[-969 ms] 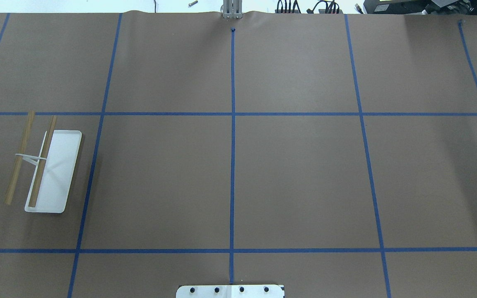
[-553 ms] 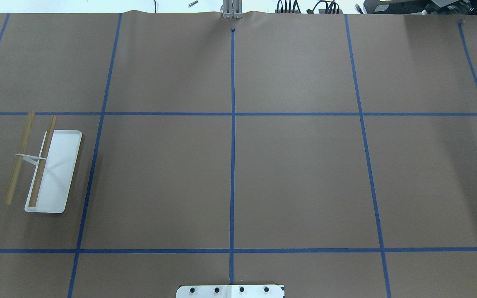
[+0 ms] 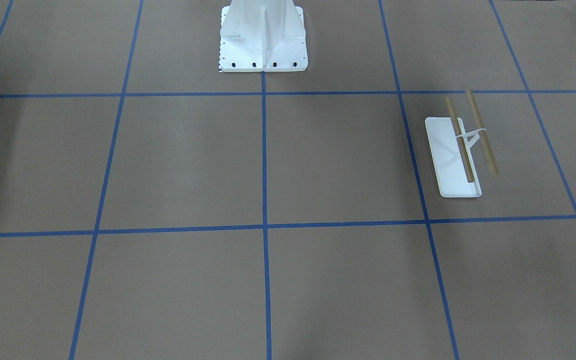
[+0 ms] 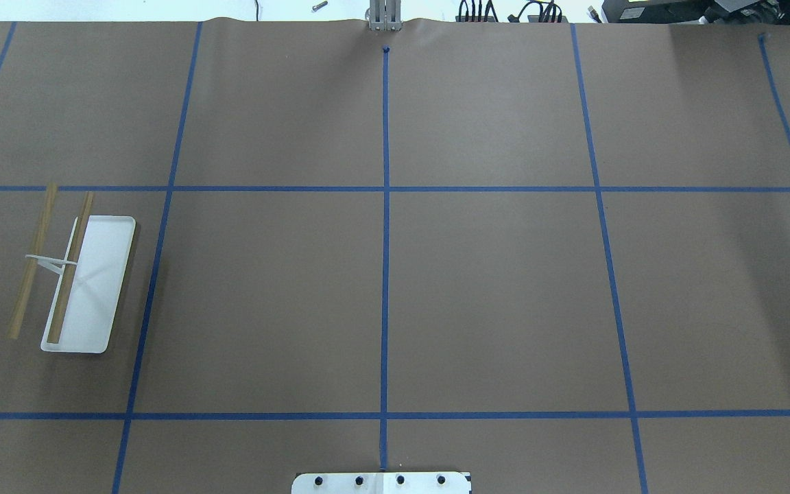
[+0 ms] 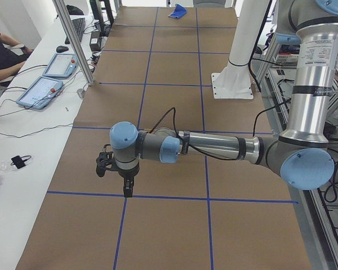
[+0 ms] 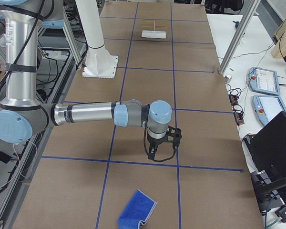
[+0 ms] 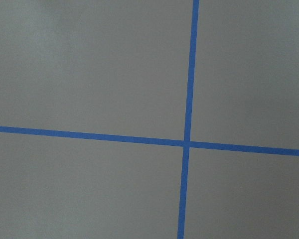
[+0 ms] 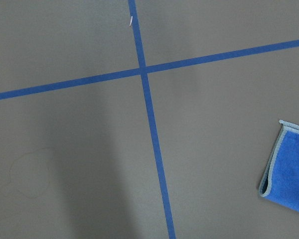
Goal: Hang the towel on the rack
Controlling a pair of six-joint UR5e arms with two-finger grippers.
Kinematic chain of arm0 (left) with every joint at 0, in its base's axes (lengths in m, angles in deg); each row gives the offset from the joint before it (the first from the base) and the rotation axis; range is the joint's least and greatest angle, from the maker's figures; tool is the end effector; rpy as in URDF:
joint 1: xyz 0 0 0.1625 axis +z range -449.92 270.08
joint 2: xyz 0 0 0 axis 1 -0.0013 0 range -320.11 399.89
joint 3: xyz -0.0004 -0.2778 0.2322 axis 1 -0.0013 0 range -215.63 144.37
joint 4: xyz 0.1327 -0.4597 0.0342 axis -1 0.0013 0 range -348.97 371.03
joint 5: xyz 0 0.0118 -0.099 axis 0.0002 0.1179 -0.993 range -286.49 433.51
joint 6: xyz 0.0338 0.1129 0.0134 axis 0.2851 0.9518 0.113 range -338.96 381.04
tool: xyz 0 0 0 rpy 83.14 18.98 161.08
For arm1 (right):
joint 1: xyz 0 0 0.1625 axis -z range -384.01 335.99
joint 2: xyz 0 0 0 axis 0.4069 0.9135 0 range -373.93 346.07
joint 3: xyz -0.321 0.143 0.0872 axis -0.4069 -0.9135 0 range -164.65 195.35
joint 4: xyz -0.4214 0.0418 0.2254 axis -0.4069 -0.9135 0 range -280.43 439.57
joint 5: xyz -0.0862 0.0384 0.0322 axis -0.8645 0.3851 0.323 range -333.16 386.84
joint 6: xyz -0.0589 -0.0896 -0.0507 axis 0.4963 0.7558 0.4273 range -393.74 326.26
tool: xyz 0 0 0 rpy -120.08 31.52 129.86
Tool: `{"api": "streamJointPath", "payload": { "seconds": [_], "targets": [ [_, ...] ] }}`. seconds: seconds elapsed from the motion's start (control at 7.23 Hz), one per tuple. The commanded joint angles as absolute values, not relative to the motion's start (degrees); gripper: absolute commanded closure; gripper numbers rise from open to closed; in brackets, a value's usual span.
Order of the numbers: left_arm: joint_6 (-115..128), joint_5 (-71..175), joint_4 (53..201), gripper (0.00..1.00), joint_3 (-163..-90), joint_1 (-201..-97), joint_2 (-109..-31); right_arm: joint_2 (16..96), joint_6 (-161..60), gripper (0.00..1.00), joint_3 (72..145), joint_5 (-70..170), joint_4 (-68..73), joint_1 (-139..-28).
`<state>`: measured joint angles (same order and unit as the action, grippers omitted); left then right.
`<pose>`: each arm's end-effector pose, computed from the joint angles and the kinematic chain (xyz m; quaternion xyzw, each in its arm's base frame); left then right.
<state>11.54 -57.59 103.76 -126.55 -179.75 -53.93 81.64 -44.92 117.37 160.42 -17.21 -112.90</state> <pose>-0.0534 -0.5940 0.5614 0.0313 0.3541 -0.0532 0.9332 0.0414 -0.5229 0.5576 -0.0423 -0.3688 0.0825 0.9249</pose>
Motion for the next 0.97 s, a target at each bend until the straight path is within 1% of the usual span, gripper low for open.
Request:
{"api": "streamJointPath", "payload": {
  "seconds": [0.0,0.83],
  "targets": [
    [11.5,-57.5,103.6,0.01,-126.7,-179.7,-54.0,81.6,-45.2,0.0,117.5,160.4,-17.2,-112.9],
    [11.1,-57.3,104.1,0.02,-127.2,-179.7,-53.9,81.3,-45.3,0.0,117.3,160.3,-17.1,-112.9]
  ]
}}
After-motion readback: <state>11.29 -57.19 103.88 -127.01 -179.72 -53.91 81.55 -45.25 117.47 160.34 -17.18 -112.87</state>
